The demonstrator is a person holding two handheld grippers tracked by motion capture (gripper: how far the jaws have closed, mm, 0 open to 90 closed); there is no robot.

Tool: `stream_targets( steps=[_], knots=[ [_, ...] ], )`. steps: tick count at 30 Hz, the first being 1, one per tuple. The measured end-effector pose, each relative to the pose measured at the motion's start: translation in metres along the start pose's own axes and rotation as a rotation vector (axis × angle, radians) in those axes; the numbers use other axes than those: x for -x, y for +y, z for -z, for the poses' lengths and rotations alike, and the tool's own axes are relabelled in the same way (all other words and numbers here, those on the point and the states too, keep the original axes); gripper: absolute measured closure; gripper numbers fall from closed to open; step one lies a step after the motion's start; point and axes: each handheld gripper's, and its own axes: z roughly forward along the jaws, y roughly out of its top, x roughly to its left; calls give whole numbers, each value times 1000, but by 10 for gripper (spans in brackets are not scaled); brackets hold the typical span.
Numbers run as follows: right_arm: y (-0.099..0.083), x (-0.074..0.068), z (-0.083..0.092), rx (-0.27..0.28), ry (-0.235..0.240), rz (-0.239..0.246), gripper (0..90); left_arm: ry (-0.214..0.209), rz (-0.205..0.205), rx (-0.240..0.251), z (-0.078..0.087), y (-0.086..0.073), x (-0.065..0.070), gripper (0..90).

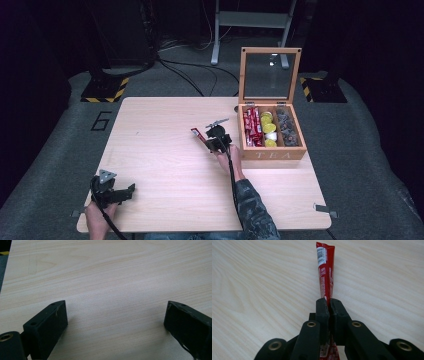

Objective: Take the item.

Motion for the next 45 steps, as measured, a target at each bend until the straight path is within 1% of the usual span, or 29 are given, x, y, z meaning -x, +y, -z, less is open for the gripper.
stream_targets(
  steps=[2, 8, 14, 15, 16, 19, 20, 21, 22, 25, 26, 27, 28, 29, 30, 31, 32, 33, 35, 36, 37, 38, 39, 41, 42, 43, 45],
  knots=[
    [-3, -1, -8, -19, 0, 0, 854, 0, 0, 0, 0, 0, 0, 49],
    [-6, 0, -17, -28, -4, -19, 851, 0, 0, 1, 0, 0, 0, 49],
    [-6, 0, -19, -37, -5, -26, 842, 0, 0, 0, 0, 0, 0, 49],
    [-6, -1, -18, -48, -5, -39, 834, 0, 2, 1, 0, 0, 0, 49],
    [-6, -1, -18, -48, -5, -39, 834, 0, 2, 1, 0, 0, 0, 49],
    [-7, 0, -20, -56, -1, -39, 787, 0, 2, 1, 0, 0, 0, 49],
    [-7, 0, -20, -56, -1, -39, 787, 0, 2, 1, 0, 0, 0, 49],
    [-7, 0, -20, -58, 2, -43, 754, 0, 2, 1, 0, 0, 0, 49],
    [-7, 0, -20, -58, 2, -43, 754, 0, 2, 1, 0, 0, 0, 49],
    [-7, 0, -19, -52, 5, -48, 683, -1, 3, -1, 0, 0, 0, 49],
    [-6, 0, -18, -45, 8, -57, 648, -2, 5, -3, 0, 0, 0, 50],
    [-6, 1, -17, -33, 7, -41, 623, -2, 4, -3, 0, 0, 0, 49],
    [-6, 1, -16, -31, 8, -44, 580, -2, 5, -3, 0, 0, 0, 50],
    [-6, 1, -14, -28, 15, -43, 494, -1, 4, -4, 0, 0, 0, 50],
    [-6, 1, -14, -28, 15, -43, 494, -1, 4, -4, 0, 0, 0, 50],
    [-6, 1, -11, -22, 23, -51, 401, -2, 5, -3, 0, 0, 0, 50],
    [-6, 1, -11, -22, 23, -51, 401, -2, 5, -3, 0, 0, 0, 50],
    [-6, 2, -10, -13, 25, -44, 366, -1, 2, 0, 0, 0, 0, 50],
    [-6, 1, -5, -5, 52, -42, 271, -2, 4, -4, 0, 0, 0, 50],
    [-5, 0, -2, 1, 57, -36, 246, -3, 4, -6, 0, 0, 0, 50],
    [-6, -1, 2, 11, 59, -26, 196, -2, 4, -3, 0, 0, 0, 50],
    [-6, -1, 2, 11, 59, -26, 196, -2, 4, -3, 0, 0, 0, 50],
    [-7, -4, 7, 17, 67, -5, 148, -2, 3, -4, 0, 0, 0, 50],
    [-7, -6, 10, 23, 66, -3, 142, -2, 3, -3, 0, 0, 0, 50],
    [-10, -7, 16, 28, 78, 16, 123, 0, 0, 1, 0, 0, 0, 50],
    [-11, -9, 18, 29, 84, 14, 108, -1, -1, 0, 0, 0, 0, 50],
    [-14, -11, 24, 40, 91, 25, 92, 0, -1, 0, 0, 0, 0, 50]
  ],
)
